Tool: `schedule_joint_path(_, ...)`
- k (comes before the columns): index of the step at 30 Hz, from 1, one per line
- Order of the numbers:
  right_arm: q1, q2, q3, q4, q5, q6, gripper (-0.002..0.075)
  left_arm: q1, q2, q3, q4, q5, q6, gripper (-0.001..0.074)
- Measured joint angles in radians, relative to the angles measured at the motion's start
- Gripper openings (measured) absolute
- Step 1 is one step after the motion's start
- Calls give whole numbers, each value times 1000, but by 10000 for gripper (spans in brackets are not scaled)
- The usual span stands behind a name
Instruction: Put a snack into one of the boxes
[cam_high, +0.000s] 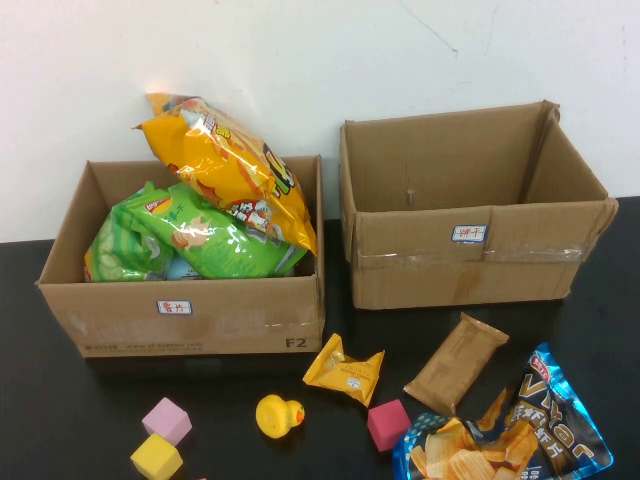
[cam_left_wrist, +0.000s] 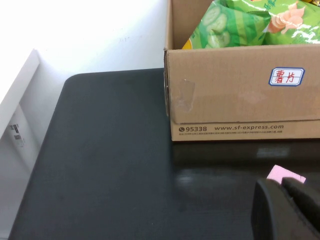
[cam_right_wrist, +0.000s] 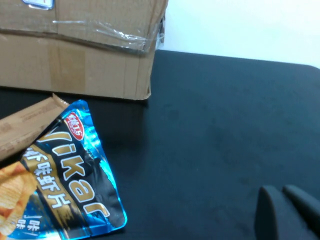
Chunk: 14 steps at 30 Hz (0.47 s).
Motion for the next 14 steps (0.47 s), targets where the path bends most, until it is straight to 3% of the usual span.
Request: schedule_joint_path(14,0,0,0,0,2,9,-1,0,0,0,0,0,0,-3)
